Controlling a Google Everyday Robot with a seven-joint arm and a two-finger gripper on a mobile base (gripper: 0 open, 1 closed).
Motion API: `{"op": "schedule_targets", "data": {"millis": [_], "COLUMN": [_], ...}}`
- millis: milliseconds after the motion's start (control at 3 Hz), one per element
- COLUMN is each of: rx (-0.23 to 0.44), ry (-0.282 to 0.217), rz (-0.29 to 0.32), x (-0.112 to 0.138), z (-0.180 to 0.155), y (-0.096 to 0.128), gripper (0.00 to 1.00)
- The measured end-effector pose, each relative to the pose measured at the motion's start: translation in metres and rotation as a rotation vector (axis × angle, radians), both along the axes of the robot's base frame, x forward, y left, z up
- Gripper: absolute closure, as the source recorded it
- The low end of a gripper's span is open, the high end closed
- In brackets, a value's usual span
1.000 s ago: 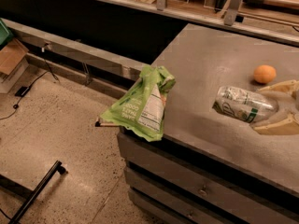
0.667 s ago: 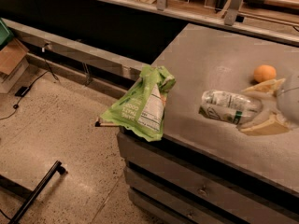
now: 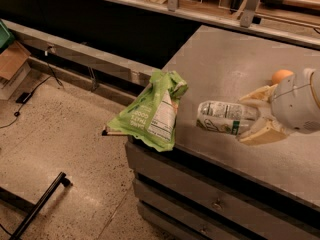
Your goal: Move 7up can near green rice chip bag
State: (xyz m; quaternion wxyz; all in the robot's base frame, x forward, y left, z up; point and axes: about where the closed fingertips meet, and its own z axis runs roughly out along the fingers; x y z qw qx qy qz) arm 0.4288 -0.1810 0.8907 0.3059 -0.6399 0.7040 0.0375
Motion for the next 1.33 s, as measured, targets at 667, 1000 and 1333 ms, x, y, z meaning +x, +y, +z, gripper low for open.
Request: {"op": "schedule_targets", "data": {"millis": [667, 1000, 1333], "rx": [0.079, 0.108, 0.104], "ry": [0.083, 0.109, 0.107], "rz": [-0.003, -0.022, -0.019], "x": [0.003, 0.005, 0.004], "z": [-0.018, -0.024, -0.023], "y": [0.016, 0.02, 0.021], "gripper": [1.0, 0.78, 0.55]}}
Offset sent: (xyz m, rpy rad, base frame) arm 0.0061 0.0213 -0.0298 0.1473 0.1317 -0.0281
